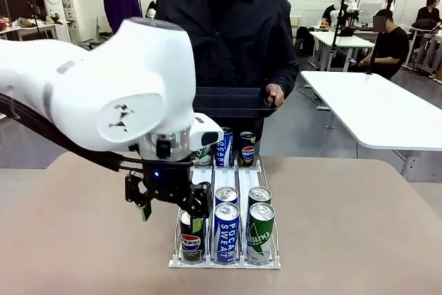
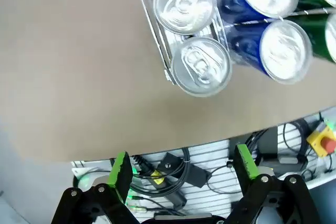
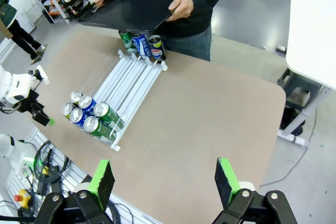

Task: Retrieve and hand over the desired beverage to the person.
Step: Pick up a can of the same type that the person held from the Automatic Can Dispenser.

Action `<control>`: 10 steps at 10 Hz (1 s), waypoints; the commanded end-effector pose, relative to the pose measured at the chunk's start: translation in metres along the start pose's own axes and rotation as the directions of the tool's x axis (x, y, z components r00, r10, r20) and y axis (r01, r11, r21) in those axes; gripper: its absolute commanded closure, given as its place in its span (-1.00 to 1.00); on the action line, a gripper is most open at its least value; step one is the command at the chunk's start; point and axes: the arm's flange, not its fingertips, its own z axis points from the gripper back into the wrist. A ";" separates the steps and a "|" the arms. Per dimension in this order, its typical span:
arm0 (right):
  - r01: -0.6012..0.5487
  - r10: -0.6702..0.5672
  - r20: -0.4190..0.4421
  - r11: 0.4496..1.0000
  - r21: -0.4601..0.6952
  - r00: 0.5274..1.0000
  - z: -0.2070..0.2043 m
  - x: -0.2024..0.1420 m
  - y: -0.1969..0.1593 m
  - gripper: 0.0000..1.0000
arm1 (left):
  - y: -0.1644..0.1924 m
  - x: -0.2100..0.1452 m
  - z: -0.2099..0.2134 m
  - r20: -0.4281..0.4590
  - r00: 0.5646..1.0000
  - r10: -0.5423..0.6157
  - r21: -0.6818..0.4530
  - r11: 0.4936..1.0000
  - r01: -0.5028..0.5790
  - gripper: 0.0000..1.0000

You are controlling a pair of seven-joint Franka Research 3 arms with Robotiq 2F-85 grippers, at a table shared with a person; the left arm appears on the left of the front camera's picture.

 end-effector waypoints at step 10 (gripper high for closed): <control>-0.010 0.010 0.004 1.000 0.023 1.000 0.000 0.000 -0.001 -1.00 | -0.013 0.042 -0.048 0.123 0.969 0.213 -0.015 0.977 -0.213 -1.00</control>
